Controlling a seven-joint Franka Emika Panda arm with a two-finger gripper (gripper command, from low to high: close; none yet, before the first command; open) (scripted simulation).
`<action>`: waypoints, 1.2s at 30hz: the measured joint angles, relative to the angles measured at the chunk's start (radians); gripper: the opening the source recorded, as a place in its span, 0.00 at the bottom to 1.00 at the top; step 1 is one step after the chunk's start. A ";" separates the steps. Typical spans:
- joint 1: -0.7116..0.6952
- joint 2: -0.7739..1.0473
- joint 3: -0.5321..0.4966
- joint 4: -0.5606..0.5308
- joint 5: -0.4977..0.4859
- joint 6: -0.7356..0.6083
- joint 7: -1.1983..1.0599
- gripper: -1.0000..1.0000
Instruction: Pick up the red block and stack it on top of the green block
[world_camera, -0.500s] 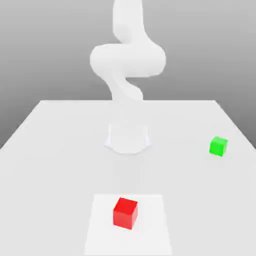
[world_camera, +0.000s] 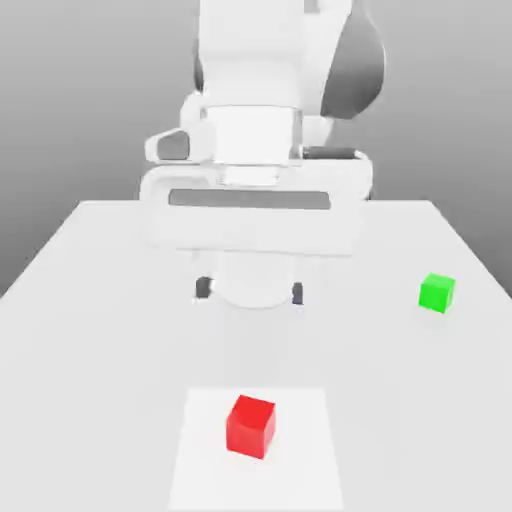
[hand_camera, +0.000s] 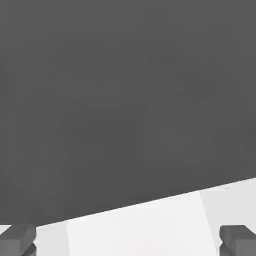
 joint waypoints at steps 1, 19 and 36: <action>-0.002 0.036 0.001 -0.018 -0.002 0.020 0.015 0.50; 0.012 0.422 -0.025 -0.070 -0.047 0.301 0.109 0.00; 0.429 0.095 0.164 -0.159 0.090 0.070 -0.271 0.00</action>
